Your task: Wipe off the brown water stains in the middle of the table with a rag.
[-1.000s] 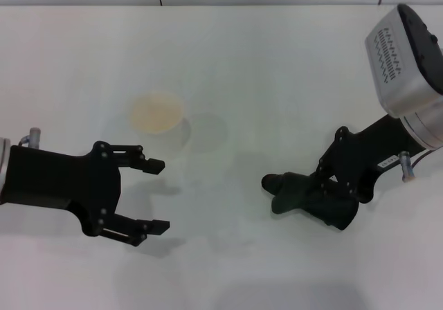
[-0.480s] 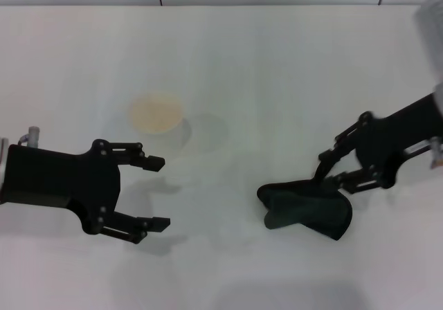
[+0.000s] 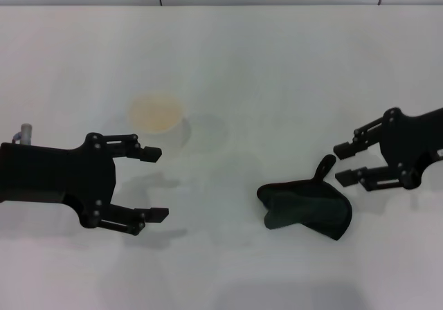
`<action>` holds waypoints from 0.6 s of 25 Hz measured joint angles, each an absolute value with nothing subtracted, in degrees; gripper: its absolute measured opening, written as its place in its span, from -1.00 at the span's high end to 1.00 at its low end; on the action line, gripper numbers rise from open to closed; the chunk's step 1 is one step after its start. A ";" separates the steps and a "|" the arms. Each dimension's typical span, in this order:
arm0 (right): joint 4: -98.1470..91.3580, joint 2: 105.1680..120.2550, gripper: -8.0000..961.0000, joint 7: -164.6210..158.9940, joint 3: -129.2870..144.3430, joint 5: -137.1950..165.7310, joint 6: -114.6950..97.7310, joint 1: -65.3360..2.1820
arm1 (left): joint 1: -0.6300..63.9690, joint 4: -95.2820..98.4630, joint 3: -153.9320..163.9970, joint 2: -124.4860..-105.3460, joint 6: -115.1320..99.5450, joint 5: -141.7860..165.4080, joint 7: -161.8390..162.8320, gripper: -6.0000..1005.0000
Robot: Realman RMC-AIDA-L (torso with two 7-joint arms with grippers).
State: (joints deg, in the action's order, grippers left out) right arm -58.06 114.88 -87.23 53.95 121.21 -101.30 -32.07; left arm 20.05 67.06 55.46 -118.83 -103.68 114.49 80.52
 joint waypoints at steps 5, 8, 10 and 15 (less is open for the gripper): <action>-55.81 115.02 0.15 -85.83 54.13 121.28 -100.62 -32.04 | 19.62 67.04 55.45 -118.79 -103.95 113.56 79.46 -0.77; -54.86 115.04 0.15 -85.20 54.18 121.29 -99.99 -32.13 | 19.25 66.80 55.14 -118.80 -103.97 113.50 78.86 -0.77; -54.63 115.04 0.15 -85.06 54.18 121.29 -99.78 -32.14 | 19.19 66.68 54.74 -118.81 -104.09 113.47 78.63 -0.77; -54.14 115.04 0.15 -85.03 54.18 121.29 -99.83 -32.29 | 19.16 66.62 54.48 -118.82 -104.15 113.46 78.52 -0.77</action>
